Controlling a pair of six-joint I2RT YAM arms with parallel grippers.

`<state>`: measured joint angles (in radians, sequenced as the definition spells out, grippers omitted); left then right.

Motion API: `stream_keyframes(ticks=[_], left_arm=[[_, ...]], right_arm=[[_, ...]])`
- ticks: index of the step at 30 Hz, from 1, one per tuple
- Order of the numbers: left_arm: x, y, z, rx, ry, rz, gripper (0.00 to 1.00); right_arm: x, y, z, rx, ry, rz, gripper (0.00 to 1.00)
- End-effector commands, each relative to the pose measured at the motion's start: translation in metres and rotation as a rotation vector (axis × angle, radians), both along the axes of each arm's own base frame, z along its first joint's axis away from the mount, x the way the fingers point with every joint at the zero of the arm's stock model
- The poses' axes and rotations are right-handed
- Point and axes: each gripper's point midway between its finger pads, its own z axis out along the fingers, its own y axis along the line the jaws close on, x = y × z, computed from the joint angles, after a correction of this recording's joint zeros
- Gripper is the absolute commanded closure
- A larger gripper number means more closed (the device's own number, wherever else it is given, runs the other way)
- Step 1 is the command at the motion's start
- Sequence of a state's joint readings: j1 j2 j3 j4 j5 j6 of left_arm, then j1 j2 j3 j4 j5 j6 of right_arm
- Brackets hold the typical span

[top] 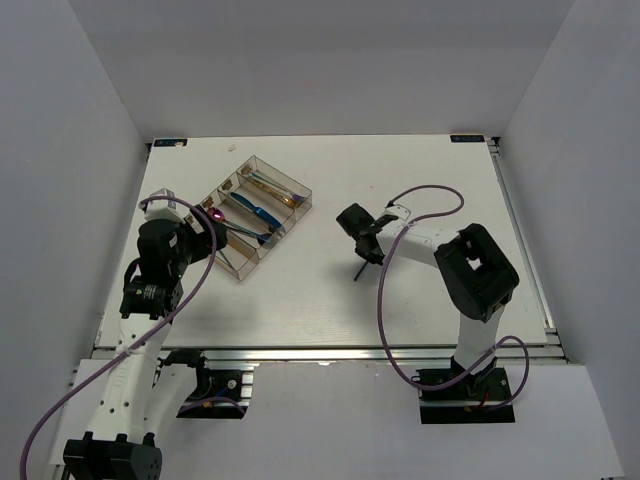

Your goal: Sort the eating utensils into containers

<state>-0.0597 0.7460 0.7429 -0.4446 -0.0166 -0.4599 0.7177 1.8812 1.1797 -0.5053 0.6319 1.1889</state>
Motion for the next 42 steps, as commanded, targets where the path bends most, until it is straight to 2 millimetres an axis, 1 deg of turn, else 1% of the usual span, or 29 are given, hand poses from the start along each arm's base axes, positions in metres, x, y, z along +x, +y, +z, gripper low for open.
stream_keyframes(ticks=[1, 2, 4, 6, 7, 9, 10, 12, 13, 15, 16, 18, 19, 21, 22, 23, 25, 26, 28, 29, 31, 32, 34, 35, 37, 38, 39, 40, 42], left_arm=[[-0.002, 0.002, 0.001, 0.005, -0.008, 0.002, 0.02], [-0.002, 0.002, 0.001, 0.006, -0.009, 0.003, 0.02], [-0.002, 0.002, 0.000, 0.007, -0.008, 0.005, 0.02], [-0.002, 0.003, 0.000, 0.007, -0.005, 0.008, 0.02], [-0.002, 0.003, -0.001, 0.008, -0.003, 0.011, 0.02], [-0.002, 0.006, -0.001, 0.014, 0.001, 0.024, 0.02], [-0.002, 0.007, 0.000, 0.014, 0.001, 0.031, 0.02], [-0.002, 0.009, 0.000, 0.019, -0.001, 0.043, 0.02], [-0.002, 0.010, 0.000, 0.019, -0.001, 0.048, 0.02], [-0.003, 0.012, 0.001, 0.021, -0.004, 0.057, 0.02], [-0.003, 0.013, 0.002, 0.023, -0.006, 0.063, 0.02], [-0.004, 0.016, 0.003, 0.029, -0.008, 0.084, 0.02], [-0.004, 0.018, 0.003, 0.029, -0.006, 0.092, 0.02], [-0.005, 0.023, 0.003, 0.038, -0.006, 0.120, 0.02], [-0.005, 0.025, 0.004, 0.038, -0.006, 0.133, 0.02], [-0.006, 0.027, 0.003, 0.042, 0.001, 0.147, 0.02], [-0.007, 0.035, 0.003, 0.052, 0.004, 0.191, 0.02], [-0.009, 0.038, 0.001, 0.057, 0.015, 0.211, 0.02], [-0.011, 0.047, 0.003, 0.069, 0.018, 0.261, 0.02], [-0.012, 0.049, 0.003, 0.072, 0.018, 0.275, 0.02], [-0.015, 0.056, 0.006, 0.080, 0.016, 0.313, 0.02], [-0.016, 0.058, 0.007, 0.082, 0.012, 0.326, 0.02], [-0.019, 0.063, 0.011, 0.086, 0.001, 0.357, 0.02], [-0.020, 0.064, 0.012, 0.085, -0.005, 0.364, 0.02], [-0.021, 0.065, 0.015, 0.083, -0.016, 0.368, 0.02], [-0.022, 0.065, 0.015, 0.082, -0.019, 0.368, 0.02], [-0.022, 0.065, 0.015, 0.082, -0.020, 0.367, 0.02], [-0.021, 0.064, 0.015, 0.081, -0.023, 0.363, 0.02], [-0.019, 0.061, 0.013, 0.079, -0.016, 0.347, 0.02]], right_arm=[[-0.030, 0.000, -0.030, 0.030, 0.122, 0.029, 1.00], [-0.030, 0.002, -0.028, 0.034, 0.116, 0.043, 1.00], [-0.028, 0.015, -0.012, 0.019, 0.059, 0.132, 1.00], [-0.022, 0.034, 0.013, 0.007, -0.015, 0.225, 1.00], [-0.023, 0.049, 0.023, -0.038, -0.054, 0.326, 1.00], [-0.020, 0.071, 0.047, -0.050, -0.110, 0.400, 1.00], [-0.024, 0.085, 0.052, -0.064, -0.120, 0.484, 1.00], [-0.028, 0.103, 0.062, -0.049, -0.135, 0.536, 1.00], [-0.030, 0.121, 0.066, 0.007, -0.145, 0.593, 1.00], [-0.035, 0.144, 0.077, 0.049, -0.179, 0.715, 1.00], [-0.042, 0.171, 0.087, 0.138, -0.216, 0.803, 1.00], [-0.049, 0.193, 0.102, 0.177, -0.261, 0.904, 1.00], [-0.057, 0.211, 0.115, 0.231, -0.278, 0.964, 1.00], [-0.058, 0.237, 0.129, 0.279, -0.333, 1.062, 1.00], [-0.069, 0.254, 0.135, 0.334, -0.334, 1.157, 1.00], [-0.065, 0.276, 0.150, 0.373, -0.402, 1.222, 1.00], [-0.066, 0.295, 0.157, 0.371, -0.436, 1.327, 1.00], [-0.061, 0.313, 0.168, 0.391, -0.462, 1.357, 1.00], [-0.059, 0.329, 0.172, 0.390, -0.457, 1.414, 1.00], [-0.052, 0.345, 0.183, 0.400, -0.479, 1.431, 1.00], [-0.052, 0.360, 0.185, 0.406, -0.475, 1.492, 1.00], [-0.045, 0.375, 0.194, 0.416, -0.510, 1.509, 1.00], [-0.041, 0.385, 0.193, 0.406, -0.518, 1.538, 1.00], [-0.037, 0.391, 0.184, 0.398, -0.517, 1.547, 1.00], [-0.033, 0.399, 0.190, 0.398, -0.574, 1.561, 1.00], [-0.031, 0.400, 0.188, 0.385, -0.593, 1.567, 1.00], [-0.027, 0.398, 0.178, 0.362, -0.591, 1.558, 1.00], [-0.023, 0.399, 0.179, 0.352, -0.620, 1.550, 1.00], [-0.015, 0.397, 0.165, 0.291, -0.623, 1.538, 1.00]])
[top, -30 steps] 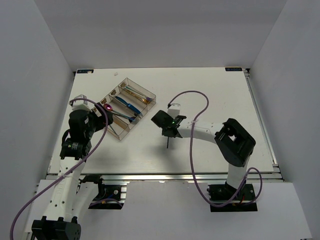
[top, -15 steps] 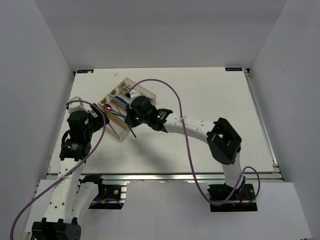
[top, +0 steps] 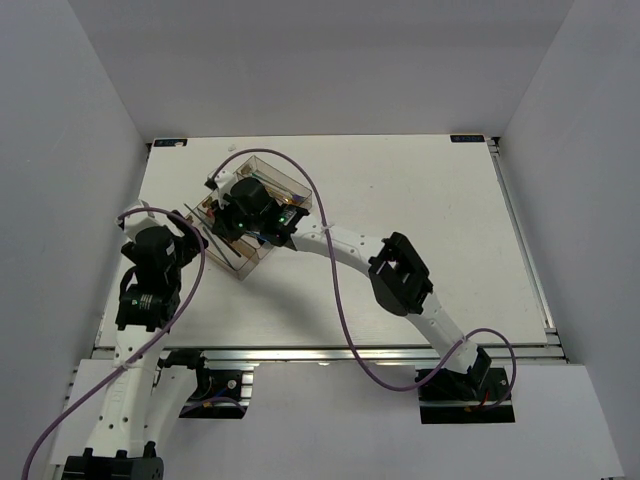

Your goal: Sort the eating utensils into containers

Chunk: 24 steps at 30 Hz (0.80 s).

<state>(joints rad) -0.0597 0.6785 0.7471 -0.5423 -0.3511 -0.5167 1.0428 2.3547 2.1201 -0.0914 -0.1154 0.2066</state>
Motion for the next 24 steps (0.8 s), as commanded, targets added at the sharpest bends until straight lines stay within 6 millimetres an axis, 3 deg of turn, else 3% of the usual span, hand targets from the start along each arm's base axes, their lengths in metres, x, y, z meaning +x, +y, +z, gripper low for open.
stream_keyframes(ticks=[1, 11, 13, 17, 18, 20, 21, 24], left_arm=[[0.001, 0.002, 0.012, -0.001, -0.025, 0.011, 0.02], [0.004, -0.003, 0.009, -0.007, -0.020, -0.023, 0.02], [0.004, -0.004, 0.009, -0.008, -0.020, -0.026, 0.02], [0.004, -0.005, 0.010, -0.008, -0.021, -0.031, 0.02], [0.004, -0.005, 0.010, -0.007, -0.022, -0.032, 0.02], [0.004, -0.004, 0.010, -0.007, -0.022, -0.030, 0.02], [0.004, -0.005, 0.010, -0.006, -0.023, -0.032, 0.02], [0.004, -0.005, 0.011, -0.006, -0.025, -0.039, 0.02]], right_arm=[[0.015, 0.003, 0.001, 0.009, -0.117, -0.013, 1.00], [0.021, 0.000, -0.030, -0.032, -0.133, -0.032, 1.00], [0.020, -0.002, -0.033, -0.044, -0.133, -0.033, 0.96], [0.018, -0.008, -0.035, -0.061, -0.131, -0.026, 0.74], [0.017, -0.009, -0.033, -0.060, -0.134, -0.023, 0.66], [0.015, -0.012, -0.017, -0.044, -0.149, -0.021, 0.60], [0.010, -0.016, -0.005, -0.032, -0.155, -0.009, 0.41], [0.008, -0.027, 0.010, -0.037, -0.180, -0.025, 0.14]])
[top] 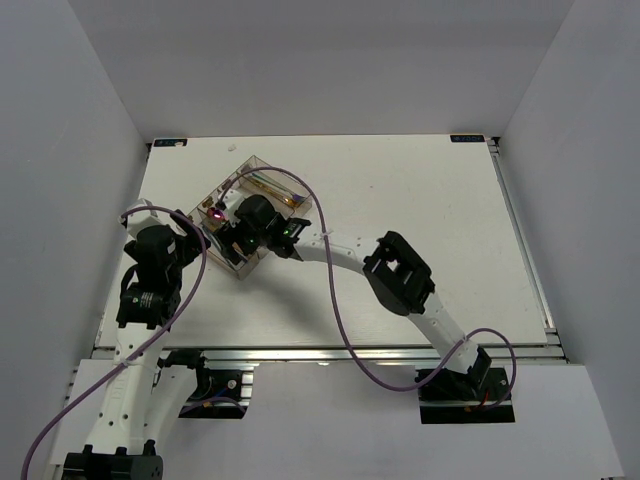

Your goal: Sort the eating utensils into containers

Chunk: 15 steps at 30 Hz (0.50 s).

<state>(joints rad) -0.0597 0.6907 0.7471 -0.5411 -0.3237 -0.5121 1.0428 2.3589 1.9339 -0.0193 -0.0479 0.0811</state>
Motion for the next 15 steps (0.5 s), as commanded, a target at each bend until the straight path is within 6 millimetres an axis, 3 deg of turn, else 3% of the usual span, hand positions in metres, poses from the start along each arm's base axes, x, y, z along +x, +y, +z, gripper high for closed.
stream_keyframes(ticks=[1, 3, 4, 5, 6, 7, 8, 9, 10, 11, 12, 13, 14, 15], left_arm=[[0.002, -0.001, 0.014, 0.002, -0.039, -0.013, 0.02], [0.001, 0.001, 0.015, 0.008, -0.042, -0.002, 0.02], [0.001, 0.003, 0.016, 0.013, -0.042, 0.006, 0.02], [0.000, 0.004, 0.017, 0.017, -0.046, 0.011, 0.02], [0.001, 0.005, 0.019, 0.022, -0.050, 0.013, 0.02], [0.001, 0.006, 0.018, 0.026, -0.045, 0.018, 0.02], [0.001, 0.008, 0.019, 0.034, -0.047, 0.028, 0.02], [0.002, 0.009, 0.018, 0.039, -0.039, 0.031, 0.02], [0.002, 0.012, 0.019, 0.047, -0.036, 0.041, 0.02], [0.001, 0.014, 0.020, 0.053, -0.034, 0.054, 0.02], [0.000, 0.019, 0.018, 0.068, -0.023, 0.076, 0.02], [-0.001, 0.021, 0.018, 0.078, -0.018, 0.088, 0.02], [-0.002, 0.025, 0.019, 0.096, -0.013, 0.100, 0.04], [-0.004, 0.028, 0.018, 0.132, 0.002, 0.099, 0.05]], right_arm=[[0.002, -0.012, 0.107, 0.139, -0.131, -0.026, 0.14], [0.011, -0.035, 0.123, 0.136, -0.177, -0.129, 0.14], [0.005, -0.061, 0.132, 0.131, -0.191, -0.165, 0.13], [0.004, -0.073, 0.141, 0.150, -0.209, -0.201, 0.13], [0.005, -0.101, 0.176, 0.191, -0.254, -0.288, 0.12], [0.000, -0.124, 0.155, 0.140, -0.247, -0.325, 0.12], [0.004, -0.148, 0.158, 0.118, -0.271, -0.414, 0.12], [-0.003, -0.174, 0.187, 0.164, -0.286, -0.472, 0.11], [-0.003, -0.207, 0.166, 0.082, -0.285, -0.561, 0.11], [-0.009, -0.217, 0.171, 0.104, -0.278, -0.571, 0.11], [-0.015, -0.253, 0.186, 0.115, -0.273, -0.675, 0.11], [-0.019, -0.275, 0.184, 0.100, -0.261, -0.728, 0.11], [-0.025, -0.297, 0.166, 0.053, -0.243, -0.767, 0.11], [-0.033, -0.332, 0.178, 0.062, -0.258, -0.842, 0.11]])
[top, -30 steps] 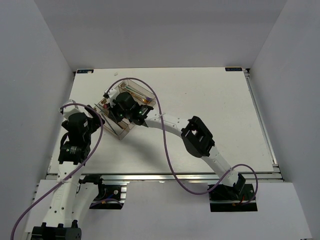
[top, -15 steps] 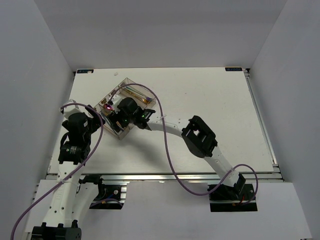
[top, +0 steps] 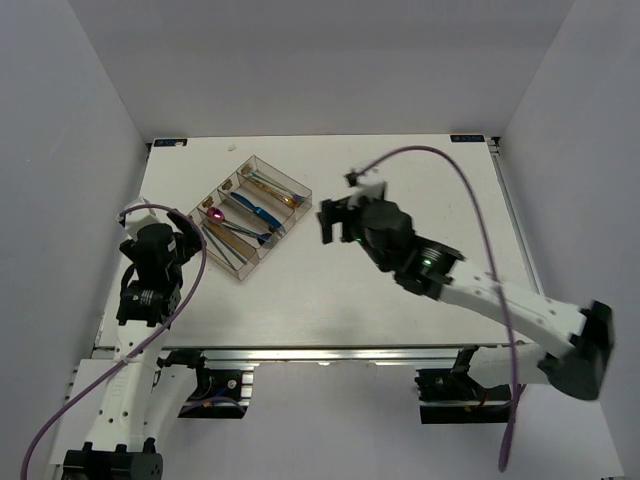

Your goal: Sort the eating utensils into containers

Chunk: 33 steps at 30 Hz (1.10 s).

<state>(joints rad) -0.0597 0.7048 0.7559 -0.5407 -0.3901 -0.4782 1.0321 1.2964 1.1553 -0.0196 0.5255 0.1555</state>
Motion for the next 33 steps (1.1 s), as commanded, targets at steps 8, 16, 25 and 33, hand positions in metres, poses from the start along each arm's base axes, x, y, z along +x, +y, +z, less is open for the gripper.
stream_keyframes(ticks=[8, 16, 25, 33], left_arm=[[-0.019, 0.000, 0.028, 0.116, -0.087, -0.042, 0.02], [-0.053, -0.019, 0.082, 0.117, -0.271, -0.166, 0.02], [-0.078, -0.008, 0.099, 0.153, -0.275, -0.149, 0.02], [-0.074, -0.008, 0.097, 0.153, -0.267, -0.142, 0.02]], right_arm=[[-0.066, -0.233, -0.018, 0.074, 0.073, -0.559, 0.11], [-0.104, -0.285, -0.031, 0.058, 0.112, -0.553, 0.11], [-0.100, -0.281, -0.027, 0.036, 0.071, -0.523, 0.11], [-0.095, -0.270, -0.037, -0.011, 0.091, -0.511, 0.11]])
